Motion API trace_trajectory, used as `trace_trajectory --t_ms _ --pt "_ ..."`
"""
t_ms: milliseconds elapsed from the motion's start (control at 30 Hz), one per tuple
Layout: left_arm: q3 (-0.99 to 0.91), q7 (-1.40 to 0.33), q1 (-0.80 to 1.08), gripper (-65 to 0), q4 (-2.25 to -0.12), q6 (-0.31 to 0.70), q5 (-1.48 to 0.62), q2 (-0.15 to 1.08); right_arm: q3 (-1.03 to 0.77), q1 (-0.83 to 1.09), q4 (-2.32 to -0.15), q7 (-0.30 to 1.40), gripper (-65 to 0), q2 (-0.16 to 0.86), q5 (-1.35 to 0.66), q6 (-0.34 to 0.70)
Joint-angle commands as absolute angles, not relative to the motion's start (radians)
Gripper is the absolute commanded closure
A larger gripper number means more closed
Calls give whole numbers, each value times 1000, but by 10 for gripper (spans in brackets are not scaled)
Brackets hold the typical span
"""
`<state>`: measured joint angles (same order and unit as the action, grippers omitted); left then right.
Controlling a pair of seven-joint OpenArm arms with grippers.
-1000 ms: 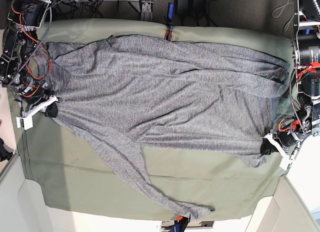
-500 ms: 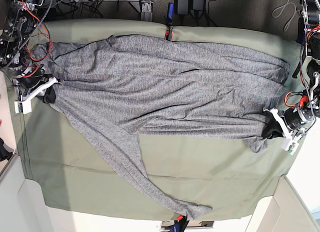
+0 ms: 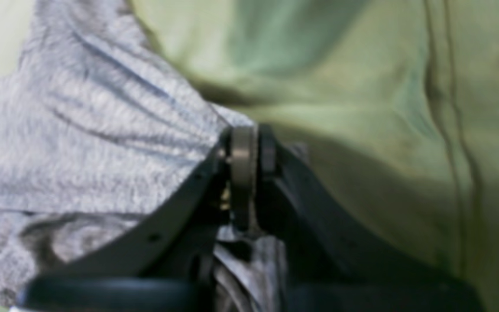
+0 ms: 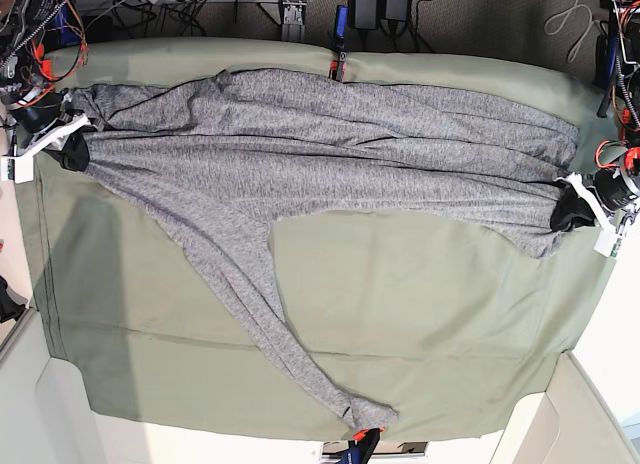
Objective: Fold the T-shirt properly
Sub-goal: 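Fold the held side over toward the collar edge with both grippers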
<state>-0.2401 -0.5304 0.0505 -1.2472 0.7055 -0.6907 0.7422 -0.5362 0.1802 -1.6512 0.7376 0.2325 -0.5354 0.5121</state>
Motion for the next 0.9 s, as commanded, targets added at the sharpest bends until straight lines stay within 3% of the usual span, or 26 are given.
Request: trace_trajectory --t_ms 0,300,367,433,500,567,867 --pt "-253 -506 41 0 -1264 698 -700 775 -553 176 -1670 708 0 252 -541 506" --pt "-253 -525 93 0 -1264 698 -699 775 -555 192 -1668 712 0 252 -542 505" --pt "-253 -525 102 -12 -1264 698 -699 775 -555 196 -1668 712 -101 252 -538 504" --pt "-253 -525 103 -121 -1264 698 -699 771 -555 197 -1668 711 -192 252 -539 501" --pt "-253 -525 103 -202 -1264 698 -699 766 -555 194 -1668 694 -240 252 -540 501" --pt "-253 -526 103 -229 -1264 698 -702 761 -555 191 -1668 655 -247 251 -545 495" --pt "-253 -608 102 -229 -1264 698 -783 743 -540 50 -1668 608 -247 204 -604 495"
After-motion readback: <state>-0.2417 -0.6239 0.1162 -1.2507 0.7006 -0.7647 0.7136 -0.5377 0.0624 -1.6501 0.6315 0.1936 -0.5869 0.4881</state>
